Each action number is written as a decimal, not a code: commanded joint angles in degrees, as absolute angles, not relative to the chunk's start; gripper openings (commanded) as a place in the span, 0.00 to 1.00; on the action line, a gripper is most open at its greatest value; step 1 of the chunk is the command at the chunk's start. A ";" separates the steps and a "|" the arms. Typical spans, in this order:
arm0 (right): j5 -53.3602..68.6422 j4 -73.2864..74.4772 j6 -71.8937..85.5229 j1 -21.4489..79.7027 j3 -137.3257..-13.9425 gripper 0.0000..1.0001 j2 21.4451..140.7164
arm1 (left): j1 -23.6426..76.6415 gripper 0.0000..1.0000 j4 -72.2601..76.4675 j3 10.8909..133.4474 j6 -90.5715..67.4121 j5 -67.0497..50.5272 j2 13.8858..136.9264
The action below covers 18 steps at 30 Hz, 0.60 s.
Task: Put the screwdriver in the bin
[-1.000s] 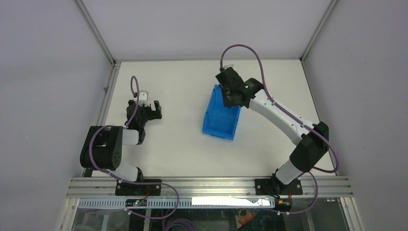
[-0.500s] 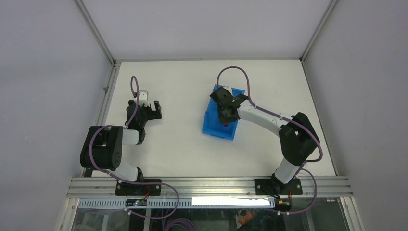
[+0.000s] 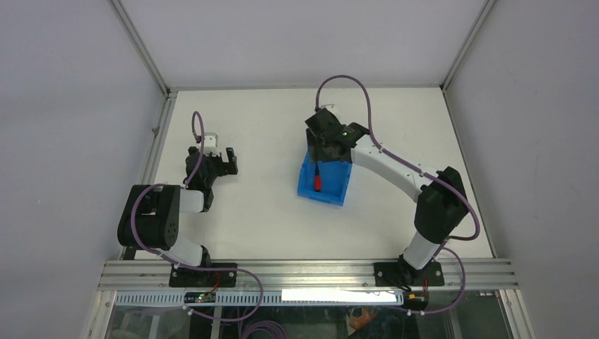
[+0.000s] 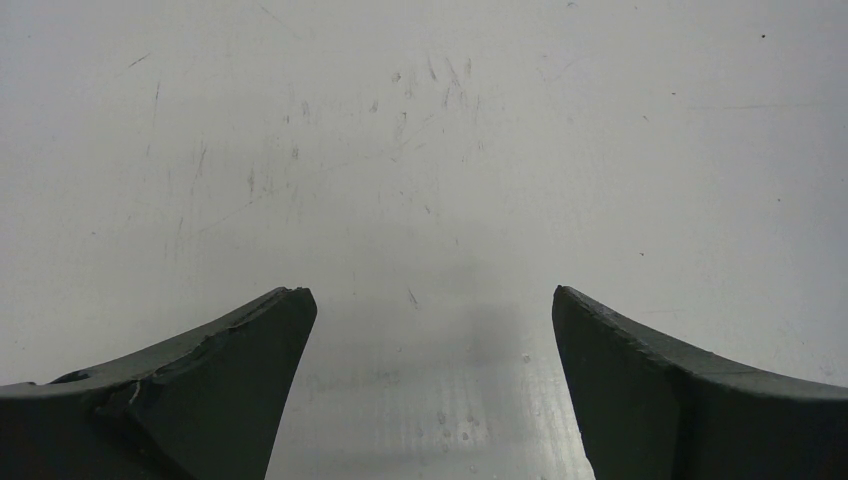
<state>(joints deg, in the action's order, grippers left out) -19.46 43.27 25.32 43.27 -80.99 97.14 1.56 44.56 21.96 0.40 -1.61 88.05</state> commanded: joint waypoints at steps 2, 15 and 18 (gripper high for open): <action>-27.98 47.18 20.56 42.76 -89.77 0.84 92.89 | 2.11 0.99 46.14 21.88 -0.70 -2.11 86.40; -25.00 52.05 15.91 24.18 -85.89 0.99 83.28 | 2.10 0.99 46.14 21.88 -0.70 -2.09 86.37; -22.77 51.45 15.20 16.79 -82.44 0.99 80.83 | 2.07 0.99 46.14 21.88 -0.70 -2.05 86.40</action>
<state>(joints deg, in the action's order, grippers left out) -24.80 50.37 17.23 24.12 -85.80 85.86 1.56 44.56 21.96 0.40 -1.61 88.05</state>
